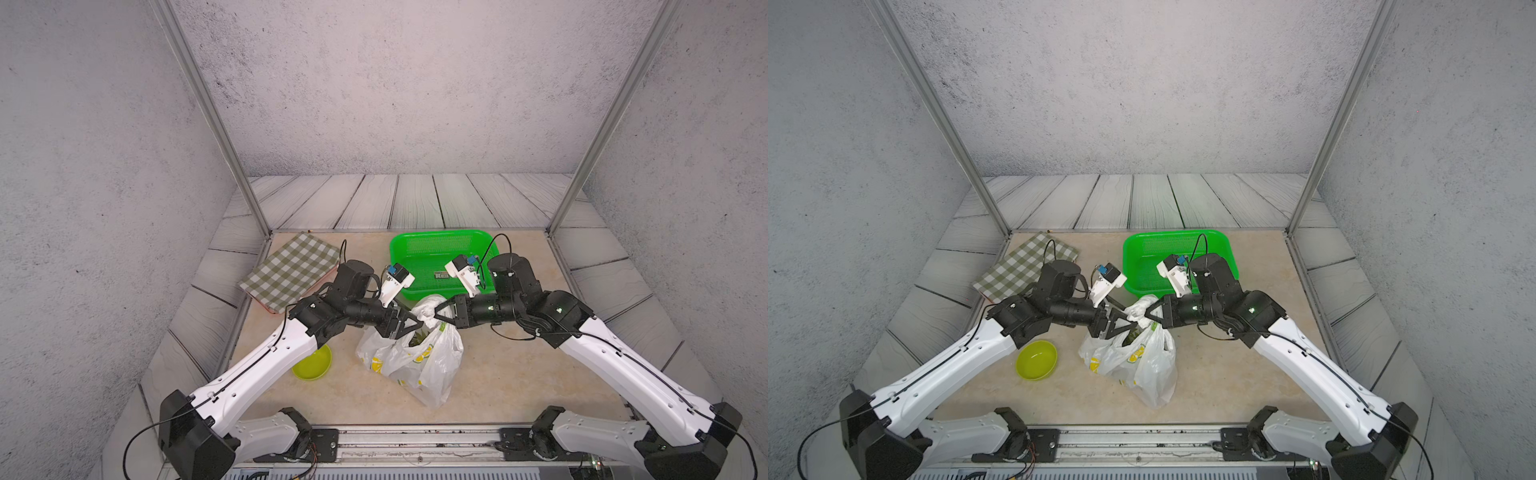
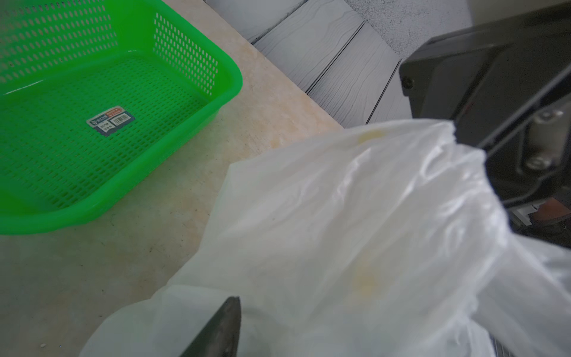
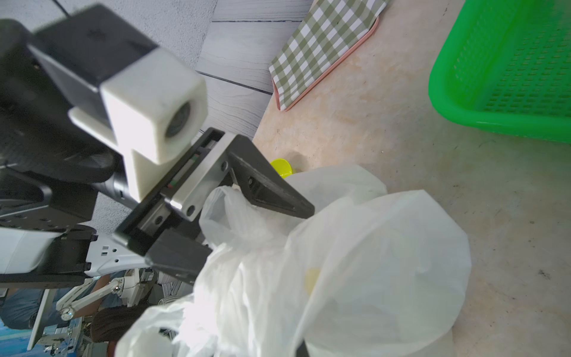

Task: Place the pineapple into a plastic bag & tie a knot
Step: Cross the plastic bag at the center of the board.

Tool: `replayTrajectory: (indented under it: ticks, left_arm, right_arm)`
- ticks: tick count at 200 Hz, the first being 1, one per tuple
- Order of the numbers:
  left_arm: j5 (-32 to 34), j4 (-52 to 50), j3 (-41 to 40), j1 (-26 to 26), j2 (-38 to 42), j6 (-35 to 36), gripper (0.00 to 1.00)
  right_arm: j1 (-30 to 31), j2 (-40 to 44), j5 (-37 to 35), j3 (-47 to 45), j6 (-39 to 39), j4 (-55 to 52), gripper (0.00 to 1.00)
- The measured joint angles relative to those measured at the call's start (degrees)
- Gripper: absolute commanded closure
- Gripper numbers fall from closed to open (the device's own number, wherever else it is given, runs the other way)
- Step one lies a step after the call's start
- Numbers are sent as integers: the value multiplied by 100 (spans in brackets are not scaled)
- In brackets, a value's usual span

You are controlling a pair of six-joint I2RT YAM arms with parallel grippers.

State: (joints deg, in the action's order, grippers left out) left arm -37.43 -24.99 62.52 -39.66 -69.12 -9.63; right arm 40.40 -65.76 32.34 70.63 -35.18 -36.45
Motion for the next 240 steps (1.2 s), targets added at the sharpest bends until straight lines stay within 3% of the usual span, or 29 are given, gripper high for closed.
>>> replayTrajectory:
  ticks: [21, 43, 123, 240]
  left_arm:
    - [26, 136, 15, -2, -114, 24, 86]
    - [144, 188, 46, -13, -155, 15, 100]
    - [723, 297, -9, -66, 245, -271, 100]
    - [-127, 474, -122, -59, 258, -734, 100]
  right_arm:
    - [-2, -50, 109, 2, 57, -9, 100]
    - [-2, -79, 59, 26, 151, -122, 100]
    - [4, -94, -761, 350, 592, -752, 100]
    - [2, -164, -1080, 223, 98, -57, 100]
